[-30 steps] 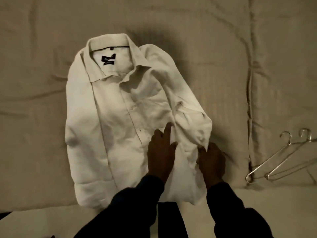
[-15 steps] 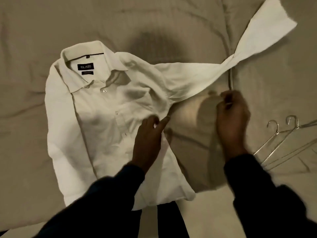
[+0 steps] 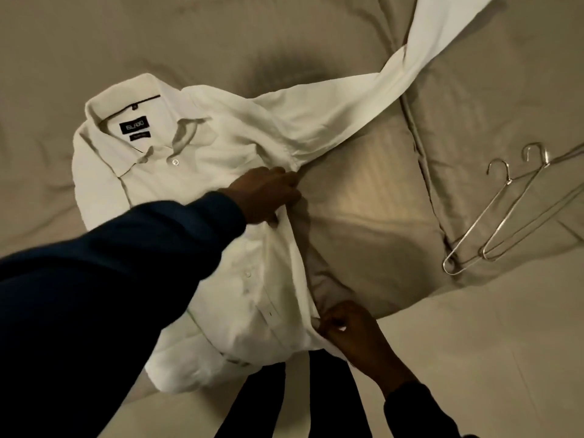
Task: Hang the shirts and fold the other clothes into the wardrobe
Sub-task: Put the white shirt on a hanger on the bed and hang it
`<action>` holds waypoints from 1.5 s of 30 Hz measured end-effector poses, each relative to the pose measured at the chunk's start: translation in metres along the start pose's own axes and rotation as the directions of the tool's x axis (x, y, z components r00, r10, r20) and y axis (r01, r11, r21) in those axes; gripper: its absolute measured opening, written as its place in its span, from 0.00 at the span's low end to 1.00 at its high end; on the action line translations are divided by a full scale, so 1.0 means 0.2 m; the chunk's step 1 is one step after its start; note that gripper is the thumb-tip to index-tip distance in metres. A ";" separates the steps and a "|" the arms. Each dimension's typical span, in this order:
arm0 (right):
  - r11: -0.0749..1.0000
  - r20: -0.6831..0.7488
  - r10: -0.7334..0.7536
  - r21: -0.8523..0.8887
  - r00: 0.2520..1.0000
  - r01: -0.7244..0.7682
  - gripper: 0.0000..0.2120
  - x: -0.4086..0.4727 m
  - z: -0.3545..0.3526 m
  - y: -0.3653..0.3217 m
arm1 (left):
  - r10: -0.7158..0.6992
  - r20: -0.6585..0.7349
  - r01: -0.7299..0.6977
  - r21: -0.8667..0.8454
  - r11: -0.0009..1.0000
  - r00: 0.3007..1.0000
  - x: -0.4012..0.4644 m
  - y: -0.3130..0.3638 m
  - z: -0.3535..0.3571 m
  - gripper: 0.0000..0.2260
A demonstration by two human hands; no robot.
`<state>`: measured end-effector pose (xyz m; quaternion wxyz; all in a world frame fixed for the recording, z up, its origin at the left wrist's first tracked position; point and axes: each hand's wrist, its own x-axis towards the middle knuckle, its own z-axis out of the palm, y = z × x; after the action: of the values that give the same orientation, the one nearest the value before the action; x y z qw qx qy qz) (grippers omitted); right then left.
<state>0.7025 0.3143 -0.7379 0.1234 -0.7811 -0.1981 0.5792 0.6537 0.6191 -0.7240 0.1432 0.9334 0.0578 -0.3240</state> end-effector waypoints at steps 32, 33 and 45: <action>0.939 -0.052 -0.342 -0.047 0.938 0.339 0.26 -0.13 0.92 -0.16 | -0.524 -0.363 0.462 -0.248 0.851 0.770 -1.14 0.50 1.28 0.07; 0.953 -0.031 -0.297 -0.063 0.954 0.295 0.29 -0.14 0.99 -0.18 | -0.531 -0.345 0.485 -0.215 0.848 0.774 -1.25 0.44 1.32 0.10; 0.856 0.431 -0.474 0.022 0.768 0.516 0.25 -0.37 1.66 -0.55 | -0.942 0.142 0.382 -0.924 -0.016 0.305 -1.44 0.15 1.32 0.09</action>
<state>0.3481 0.3671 -0.7262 0.1875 -0.5624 -0.4469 0.6700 0.2793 0.5051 -0.7356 0.3669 0.5904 0.7188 0.0125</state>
